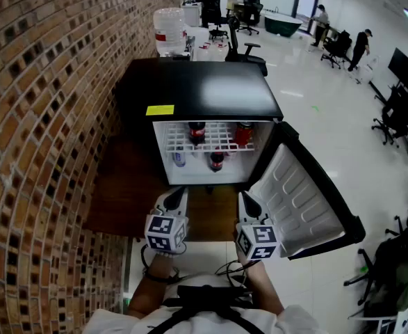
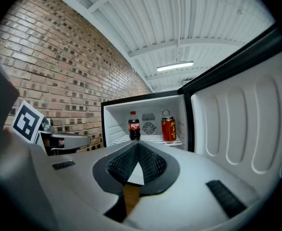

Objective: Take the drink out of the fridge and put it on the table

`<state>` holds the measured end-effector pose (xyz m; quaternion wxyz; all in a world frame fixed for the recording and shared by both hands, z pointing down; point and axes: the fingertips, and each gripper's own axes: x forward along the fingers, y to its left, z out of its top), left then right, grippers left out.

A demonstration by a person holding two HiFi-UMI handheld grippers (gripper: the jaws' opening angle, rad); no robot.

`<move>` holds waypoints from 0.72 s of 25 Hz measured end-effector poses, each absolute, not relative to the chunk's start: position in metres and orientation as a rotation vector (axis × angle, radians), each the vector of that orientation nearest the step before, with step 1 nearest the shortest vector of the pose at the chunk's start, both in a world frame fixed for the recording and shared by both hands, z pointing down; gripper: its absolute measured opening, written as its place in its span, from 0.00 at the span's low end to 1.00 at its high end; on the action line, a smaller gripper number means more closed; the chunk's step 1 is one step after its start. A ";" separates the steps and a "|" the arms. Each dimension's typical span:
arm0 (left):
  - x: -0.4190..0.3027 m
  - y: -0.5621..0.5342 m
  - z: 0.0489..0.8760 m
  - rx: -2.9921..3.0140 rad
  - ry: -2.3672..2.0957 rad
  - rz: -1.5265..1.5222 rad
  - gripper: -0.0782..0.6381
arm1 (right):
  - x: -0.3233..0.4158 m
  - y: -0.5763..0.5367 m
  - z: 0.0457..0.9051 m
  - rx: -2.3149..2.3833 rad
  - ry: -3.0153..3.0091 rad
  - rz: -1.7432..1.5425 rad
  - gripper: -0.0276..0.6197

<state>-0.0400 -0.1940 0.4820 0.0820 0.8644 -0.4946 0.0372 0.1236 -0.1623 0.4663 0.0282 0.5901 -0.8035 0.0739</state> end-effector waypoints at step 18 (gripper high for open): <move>-0.025 -0.254 0.485 2.612 -1.443 0.173 0.29 | 0.117 -0.193 0.465 1.782 -2.514 0.224 0.06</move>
